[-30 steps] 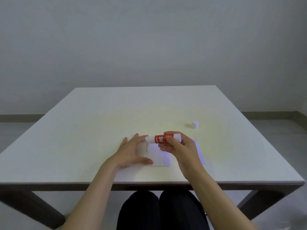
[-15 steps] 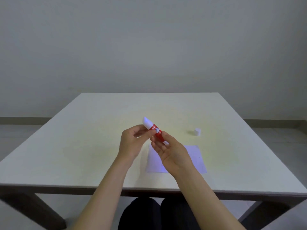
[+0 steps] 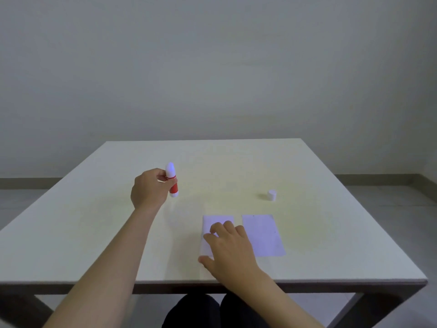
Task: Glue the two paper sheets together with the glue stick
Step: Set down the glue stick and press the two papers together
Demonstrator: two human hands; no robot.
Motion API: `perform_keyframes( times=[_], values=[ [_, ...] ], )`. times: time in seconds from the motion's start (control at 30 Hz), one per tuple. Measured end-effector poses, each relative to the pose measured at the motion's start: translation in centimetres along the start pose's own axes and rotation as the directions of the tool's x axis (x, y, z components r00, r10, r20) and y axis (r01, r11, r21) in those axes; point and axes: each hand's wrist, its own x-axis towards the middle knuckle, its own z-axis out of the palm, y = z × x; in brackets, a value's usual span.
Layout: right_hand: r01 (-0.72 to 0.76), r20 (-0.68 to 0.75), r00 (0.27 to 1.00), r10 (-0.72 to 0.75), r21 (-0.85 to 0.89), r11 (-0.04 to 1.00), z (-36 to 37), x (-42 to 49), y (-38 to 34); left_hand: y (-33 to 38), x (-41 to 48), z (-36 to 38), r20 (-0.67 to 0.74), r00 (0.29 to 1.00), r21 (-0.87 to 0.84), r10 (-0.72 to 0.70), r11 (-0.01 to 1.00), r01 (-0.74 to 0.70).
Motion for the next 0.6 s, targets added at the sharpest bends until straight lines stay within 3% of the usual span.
perform_keyframes(
  times=[0.13,0.23,0.43,0.6],
  values=[
    [0.013,0.024,1.000,-0.012,-0.044,0.999,-0.1,-0.3,-0.1,-0.4,0.0,0.6,0.024,1.000,0.066,0.007,0.998,-0.008],
    [0.049,-0.084,0.995,-0.056,-0.089,0.995,-0.4,-0.6,-0.4,-0.7,-0.2,1.2,0.011,1.000,0.085,0.011,0.996,-0.012],
    [0.137,-0.172,0.970,-0.170,-0.191,0.972,0.2,-1.3,-1.4,-1.7,-0.3,1.5,-0.001,0.999,0.092,-0.051,0.994,0.051],
    [0.089,-0.391,0.914,-0.110,-0.071,0.993,0.0,-1.4,-1.2,-2.3,-0.5,1.7,-0.008,0.999,0.061,-0.050,0.997,0.050]
  ],
)
